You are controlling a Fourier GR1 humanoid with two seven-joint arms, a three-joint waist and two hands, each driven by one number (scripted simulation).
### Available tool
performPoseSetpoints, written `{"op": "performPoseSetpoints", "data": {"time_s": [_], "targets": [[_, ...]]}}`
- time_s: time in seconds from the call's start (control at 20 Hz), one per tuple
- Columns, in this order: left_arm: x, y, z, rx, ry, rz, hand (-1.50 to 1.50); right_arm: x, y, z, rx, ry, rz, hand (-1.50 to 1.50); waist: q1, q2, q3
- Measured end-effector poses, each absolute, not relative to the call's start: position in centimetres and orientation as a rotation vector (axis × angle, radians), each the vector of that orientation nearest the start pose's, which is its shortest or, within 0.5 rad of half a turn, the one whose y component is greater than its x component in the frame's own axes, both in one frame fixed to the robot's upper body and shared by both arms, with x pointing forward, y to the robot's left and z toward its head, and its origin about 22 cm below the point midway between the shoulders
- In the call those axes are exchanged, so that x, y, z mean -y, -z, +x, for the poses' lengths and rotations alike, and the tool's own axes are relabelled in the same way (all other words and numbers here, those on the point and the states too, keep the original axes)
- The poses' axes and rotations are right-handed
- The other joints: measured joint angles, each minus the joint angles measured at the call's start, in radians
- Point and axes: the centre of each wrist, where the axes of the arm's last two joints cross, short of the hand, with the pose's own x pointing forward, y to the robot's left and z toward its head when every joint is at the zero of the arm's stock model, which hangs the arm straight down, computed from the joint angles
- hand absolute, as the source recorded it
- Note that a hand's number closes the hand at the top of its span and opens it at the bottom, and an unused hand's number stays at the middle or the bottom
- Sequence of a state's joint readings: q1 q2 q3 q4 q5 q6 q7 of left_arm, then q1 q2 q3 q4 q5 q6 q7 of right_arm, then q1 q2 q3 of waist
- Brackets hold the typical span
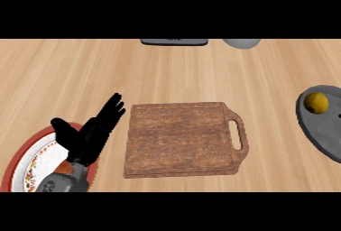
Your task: Pick the lemon from the cutting board and place it in the pan
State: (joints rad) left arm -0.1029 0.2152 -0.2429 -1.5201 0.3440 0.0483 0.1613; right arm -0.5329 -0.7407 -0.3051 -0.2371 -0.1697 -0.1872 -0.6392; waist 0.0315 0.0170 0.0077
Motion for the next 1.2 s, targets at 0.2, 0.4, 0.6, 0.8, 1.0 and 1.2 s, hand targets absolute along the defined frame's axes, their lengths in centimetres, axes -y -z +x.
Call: {"op": "performPoseSetpoints", "data": {"time_s": [0.2,0.4,0.6,0.8,1.0,1.2], "targets": [[-21.5,-1.2,26.2,1.373,0.100,-0.247,0.00,53.8,-1.0,24.6,1.518,0.184,-0.800,-1.50,-0.003,0.000,0.000],[-21.6,-1.5,26.4,1.372,0.101,-0.247,0.00,55.8,-0.9,21.5,1.553,0.166,-0.700,-1.50,-0.007,-0.001,0.000],[-22.0,-1.5,26.0,1.370,0.101,-0.241,0.00,57.5,-1.3,18.7,1.580,0.146,-0.613,-1.50,-0.008,-0.004,0.000],[-21.6,-1.4,26.0,1.368,0.093,-0.244,0.00,58.5,-0.9,16.1,1.560,0.132,-0.594,-1.50,-0.013,-0.006,0.000],[-21.2,-0.8,25.5,1.367,0.089,-0.244,0.00,59.1,-1.1,14.6,1.544,0.111,-0.599,-1.50,-0.016,-0.007,0.000],[-21.8,-0.8,25.4,1.367,0.094,-0.240,0.00,59.7,-1.5,13.5,1.527,0.093,-0.603,-1.50,-0.018,-0.010,-0.001]]}}
